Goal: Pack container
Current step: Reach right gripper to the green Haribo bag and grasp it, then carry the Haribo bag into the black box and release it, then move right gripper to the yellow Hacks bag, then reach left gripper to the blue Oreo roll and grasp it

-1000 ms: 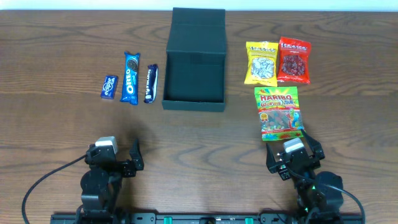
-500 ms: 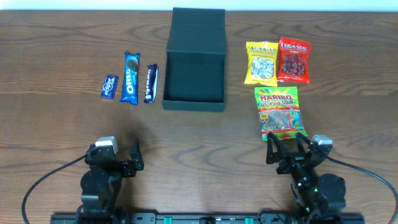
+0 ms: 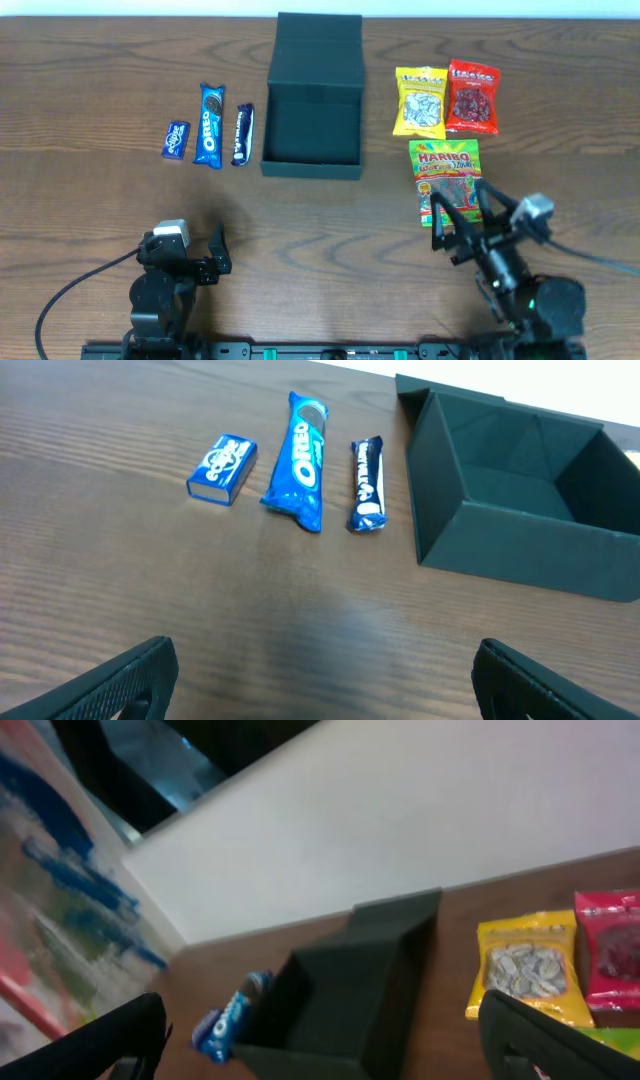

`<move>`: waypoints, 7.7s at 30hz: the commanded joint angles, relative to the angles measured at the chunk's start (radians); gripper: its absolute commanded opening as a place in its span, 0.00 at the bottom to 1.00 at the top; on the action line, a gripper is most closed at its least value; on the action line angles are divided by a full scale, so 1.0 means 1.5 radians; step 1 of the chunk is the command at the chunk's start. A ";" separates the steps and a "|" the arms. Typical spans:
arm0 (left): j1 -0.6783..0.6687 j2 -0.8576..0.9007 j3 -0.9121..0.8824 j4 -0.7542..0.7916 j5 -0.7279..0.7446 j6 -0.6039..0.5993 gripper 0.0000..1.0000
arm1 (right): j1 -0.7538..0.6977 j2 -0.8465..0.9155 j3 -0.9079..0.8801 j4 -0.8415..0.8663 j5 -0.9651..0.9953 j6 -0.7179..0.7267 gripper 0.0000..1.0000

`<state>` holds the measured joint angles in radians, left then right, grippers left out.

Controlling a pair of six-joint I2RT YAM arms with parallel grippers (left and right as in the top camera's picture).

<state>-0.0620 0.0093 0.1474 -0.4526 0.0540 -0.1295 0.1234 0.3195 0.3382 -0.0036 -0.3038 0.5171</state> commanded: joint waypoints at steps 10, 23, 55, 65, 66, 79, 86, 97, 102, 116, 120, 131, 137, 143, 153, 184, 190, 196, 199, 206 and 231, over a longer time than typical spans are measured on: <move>-0.003 -0.003 -0.011 -0.005 0.009 0.010 0.95 | 0.005 0.460 0.446 -0.325 0.042 -0.224 0.99; -0.003 -0.003 -0.011 -0.005 0.009 0.010 0.95 | 0.005 0.733 0.506 -0.376 0.135 -0.329 0.99; -0.003 -0.003 -0.011 -0.005 0.009 0.010 0.95 | -0.011 1.060 0.506 -0.382 0.094 -0.295 0.01; -0.003 -0.003 -0.011 -0.005 0.009 0.010 0.95 | 0.036 0.847 0.508 -0.350 0.027 -0.308 0.01; -0.003 -0.003 -0.011 -0.005 0.009 0.010 0.95 | 0.050 0.822 0.508 -0.334 0.027 -0.317 0.01; -0.003 -0.003 -0.011 -0.005 0.009 0.010 0.95 | 0.255 0.791 0.557 -0.085 0.030 -0.489 0.01; -0.003 -0.003 -0.011 -0.005 0.009 0.010 0.95 | 0.282 0.922 0.704 -0.145 0.030 -0.622 0.01; -0.003 -0.003 -0.011 -0.005 0.009 0.010 0.95 | 0.305 1.042 0.725 -0.163 0.061 -0.804 0.01; -0.003 -0.003 -0.011 -0.005 0.009 0.010 0.95 | 0.305 1.063 0.725 -0.175 0.065 -0.845 0.01; -0.003 -0.003 -0.011 -0.005 0.009 0.010 0.95 | 0.305 1.057 0.725 -0.129 0.080 -0.668 0.99; -0.003 -0.003 -0.011 -0.005 0.009 0.010 0.95 | 0.304 1.057 0.725 -0.140 0.080 -0.611 0.11; -0.003 -0.003 -0.011 -0.005 0.009 0.010 0.95 | 0.140 1.003 0.725 -0.201 0.067 -0.242 0.01; -0.003 -0.003 -0.011 -0.005 0.009 0.010 0.95 | 0.034 0.996 0.725 -0.253 0.035 -0.235 0.01; -0.003 -0.003 -0.011 -0.004 0.009 0.010 0.95 | 0.001 0.996 0.725 -0.263 0.035 -0.236 0.23; -0.003 -0.003 -0.011 -0.003 0.020 -0.002 0.95 | 0.006 0.996 0.725 -0.262 0.035 -0.235 0.99; -0.003 0.950 0.612 0.118 -0.041 0.177 0.95 | 0.004 0.996 0.725 -0.079 0.047 -0.251 0.99; -0.002 1.022 0.615 0.226 -0.041 0.176 0.95 | 0.004 0.996 0.725 -0.115 0.047 -0.250 0.99; 0.018 1.124 0.615 0.309 -0.036 0.167 0.95 | 0.004 0.996 0.725 -0.139 0.047 -0.248 0.99; 0.029 1.162 0.615 0.342 -0.035 0.137 0.95 | 0.004 0.996 0.725 -0.140 0.048 -0.248 0.99; 0.034 1.221 0.615 0.379 0.007 0.124 0.92 | 0.004 0.996 0.725 -0.146 0.048 -0.248 0.99; 0.037 1.300 0.615 0.344 0.016 0.116 0.68 | 0.004 0.996 0.725 -0.165 0.047 -0.248 0.99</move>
<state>-0.0132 1.9461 1.0515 0.0723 0.0753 0.0479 0.1326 1.8297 1.4086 -0.2493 -0.2352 0.1493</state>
